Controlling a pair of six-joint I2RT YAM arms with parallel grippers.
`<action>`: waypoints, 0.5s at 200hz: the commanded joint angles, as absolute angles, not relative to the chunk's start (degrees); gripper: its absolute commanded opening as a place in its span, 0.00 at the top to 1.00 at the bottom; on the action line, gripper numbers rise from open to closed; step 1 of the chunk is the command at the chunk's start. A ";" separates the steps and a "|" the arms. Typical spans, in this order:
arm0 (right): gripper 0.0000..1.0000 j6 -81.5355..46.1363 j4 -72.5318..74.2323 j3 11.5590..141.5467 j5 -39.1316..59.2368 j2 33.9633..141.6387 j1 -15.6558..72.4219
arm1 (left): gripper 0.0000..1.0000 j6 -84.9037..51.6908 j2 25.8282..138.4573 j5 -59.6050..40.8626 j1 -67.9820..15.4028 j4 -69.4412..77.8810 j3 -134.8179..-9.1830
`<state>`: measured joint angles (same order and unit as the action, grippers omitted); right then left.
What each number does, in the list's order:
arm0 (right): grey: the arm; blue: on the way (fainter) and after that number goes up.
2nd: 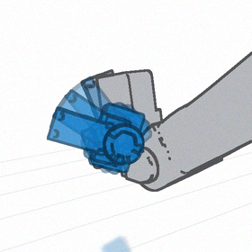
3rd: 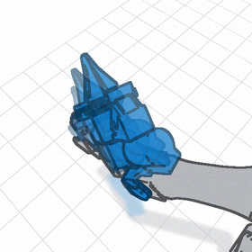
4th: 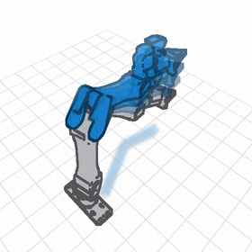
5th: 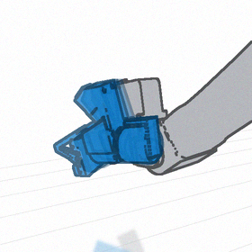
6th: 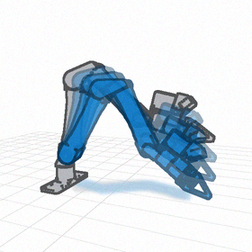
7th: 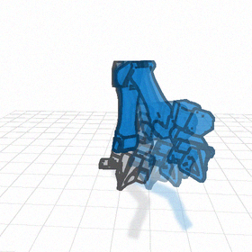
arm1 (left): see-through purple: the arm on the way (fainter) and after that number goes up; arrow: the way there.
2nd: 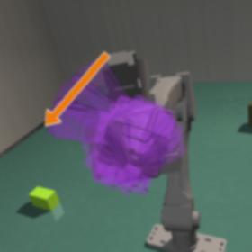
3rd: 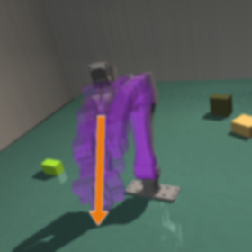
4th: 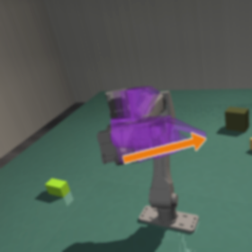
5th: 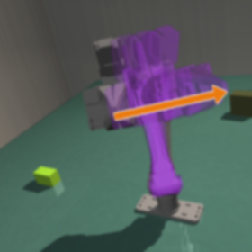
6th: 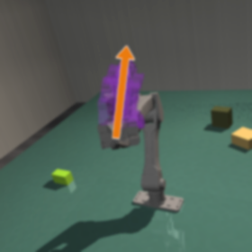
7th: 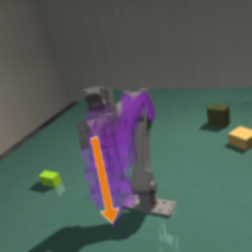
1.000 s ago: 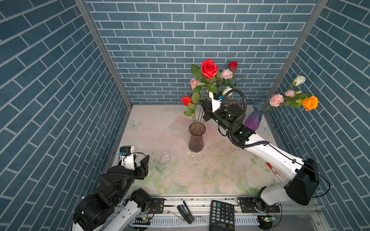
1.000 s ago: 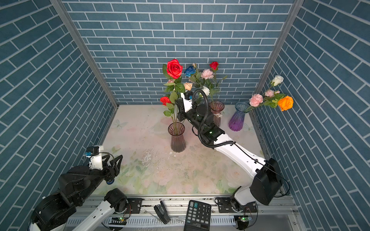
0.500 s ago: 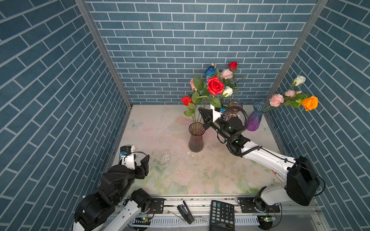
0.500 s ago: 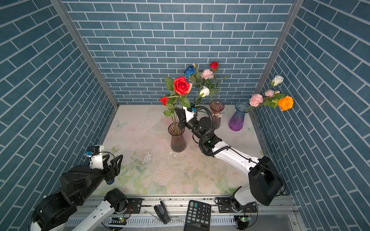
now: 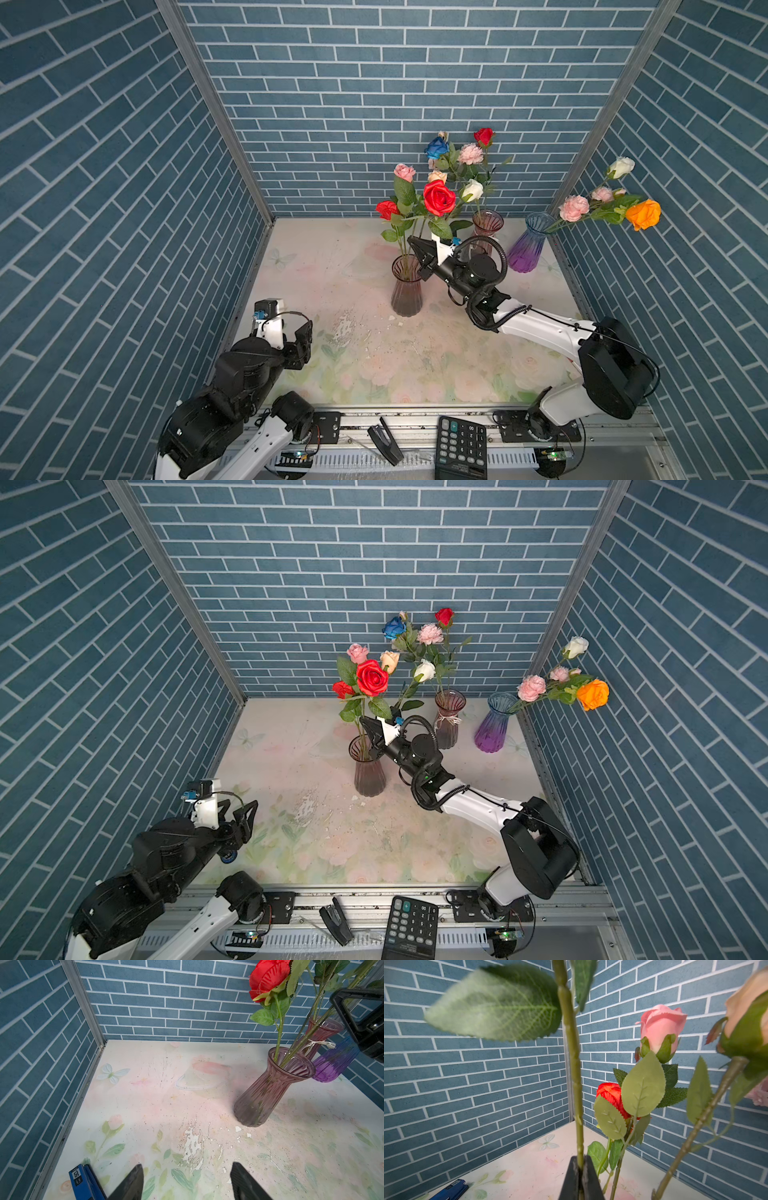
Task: Arrange the flowers into the vase
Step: 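Lower the red rose stem into the ribboned pink vase with the right gripper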
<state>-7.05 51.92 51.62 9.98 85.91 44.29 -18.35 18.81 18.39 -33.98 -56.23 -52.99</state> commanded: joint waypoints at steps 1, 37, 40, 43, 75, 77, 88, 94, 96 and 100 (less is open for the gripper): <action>0.83 -6.68 47.78 52.70 9.47 83.77 44.25 | 0.32 -17.85 19.44 19.03 -33.58 -55.81 -52.73; 0.01 -8.34 44.34 51.18 6.94 80.25 44.37 | 0.32 -18.15 18.77 19.51 -33.62 -55.90 -52.65; 0.01 -8.35 43.90 50.84 6.75 79.61 44.37 | 0.31 -18.17 18.73 19.51 -33.61 -55.90 -52.65; 0.01 -8.35 43.51 50.38 6.55 78.91 44.38 | 0.31 -18.14 18.72 19.48 -33.58 -55.90 -52.65; 0.01 -8.02 39.83 43.91 5.36 69.78 44.38 | 0.31 -17.89 19.41 18.34 -33.66 -55.46 -52.39; 0.01 -7.96 39.53 43.52 5.36 69.02 44.34 | 0.31 -17.90 19.49 18.30 -33.62 -55.46 -52.38; 0.01 -7.63 37.51 41.32 3.53 65.21 44.41 | 0.31 -17.76 19.68 17.81 -33.58 -55.33 -52.39; 0.01 -7.60 36.18 40.25 3.07 63.03 44.38 | 0.31 -17.75 19.69 17.61 -33.58 -55.24 -52.38; 0.01 -7.50 35.87 39.83 2.94 62.32 44.43 | 0.31 -17.78 19.69 17.59 -33.62 -55.21 -52.38; 0.01 -7.47 34.84 39.06 2.71 60.80 44.39 | 0.31 -17.76 19.64 17.51 -33.59 -55.20 -52.33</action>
<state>-7.66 39.72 42.22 5.56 67.55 44.31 -18.35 19.25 18.17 -33.98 -56.18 -52.97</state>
